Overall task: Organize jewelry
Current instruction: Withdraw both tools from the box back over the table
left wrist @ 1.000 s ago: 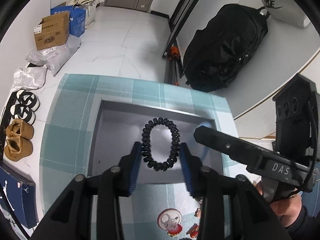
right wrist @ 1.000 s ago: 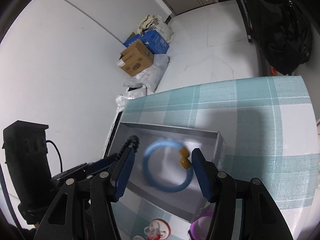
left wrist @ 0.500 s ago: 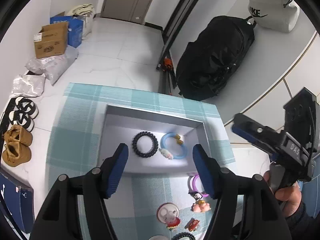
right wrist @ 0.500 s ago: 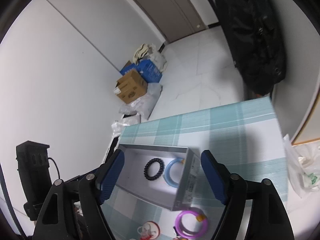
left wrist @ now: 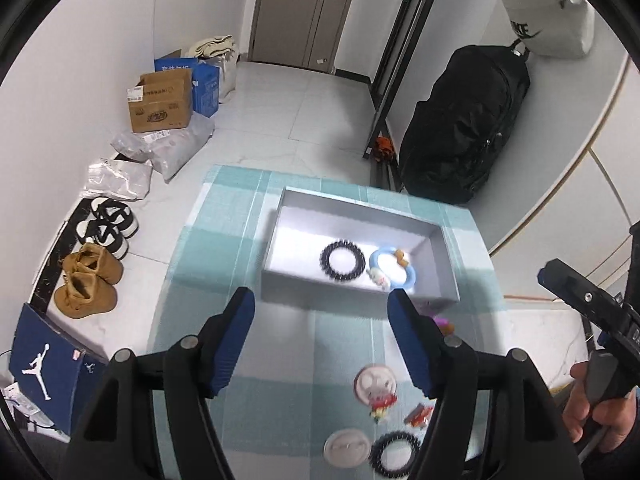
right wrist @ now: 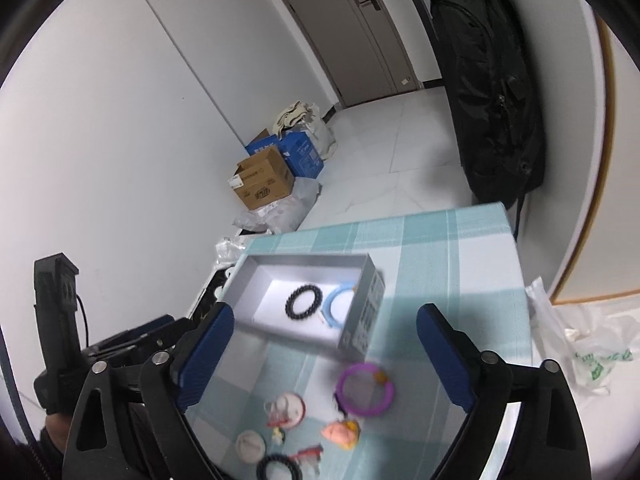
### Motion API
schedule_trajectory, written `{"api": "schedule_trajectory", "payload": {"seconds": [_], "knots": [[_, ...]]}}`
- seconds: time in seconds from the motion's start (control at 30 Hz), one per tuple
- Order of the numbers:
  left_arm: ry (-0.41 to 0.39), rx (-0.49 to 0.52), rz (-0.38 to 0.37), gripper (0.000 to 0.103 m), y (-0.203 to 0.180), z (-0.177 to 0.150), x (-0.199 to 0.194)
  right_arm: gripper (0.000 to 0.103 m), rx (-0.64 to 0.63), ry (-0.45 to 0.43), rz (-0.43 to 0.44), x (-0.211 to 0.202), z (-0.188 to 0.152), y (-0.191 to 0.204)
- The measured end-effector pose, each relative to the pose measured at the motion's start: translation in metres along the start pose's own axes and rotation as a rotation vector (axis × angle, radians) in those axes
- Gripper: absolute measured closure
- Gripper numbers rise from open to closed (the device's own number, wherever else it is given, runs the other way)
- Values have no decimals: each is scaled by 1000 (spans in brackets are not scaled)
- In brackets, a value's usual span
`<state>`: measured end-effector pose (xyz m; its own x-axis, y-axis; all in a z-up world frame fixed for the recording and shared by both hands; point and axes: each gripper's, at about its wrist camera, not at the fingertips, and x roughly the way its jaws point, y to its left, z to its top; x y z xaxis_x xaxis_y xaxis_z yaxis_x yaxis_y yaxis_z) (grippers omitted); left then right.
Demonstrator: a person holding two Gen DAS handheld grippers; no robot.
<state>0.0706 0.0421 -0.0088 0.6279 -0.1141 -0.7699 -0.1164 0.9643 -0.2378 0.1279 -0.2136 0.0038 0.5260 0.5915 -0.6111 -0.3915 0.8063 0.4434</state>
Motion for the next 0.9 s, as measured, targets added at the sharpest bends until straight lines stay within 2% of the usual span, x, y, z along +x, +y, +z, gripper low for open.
{"api": "schedule_trajectory", "payload": {"seconds": [0.13, 0.43, 0.67, 0.9], "knots": [[10, 17, 18, 30, -2, -16, -5, 4, 1, 17, -25, -12, -19, 1], [49, 40, 55, 28, -7, -42, -6, 2, -20, 95, -89, -16, -62, 13], [72, 60, 51, 27, -8, -60, -8, 2, -29, 130, -87, -17, -89, 23], [160, 66, 37, 27, -4, -79, 6, 2, -28, 168, -116, -13, -111, 29]]}}
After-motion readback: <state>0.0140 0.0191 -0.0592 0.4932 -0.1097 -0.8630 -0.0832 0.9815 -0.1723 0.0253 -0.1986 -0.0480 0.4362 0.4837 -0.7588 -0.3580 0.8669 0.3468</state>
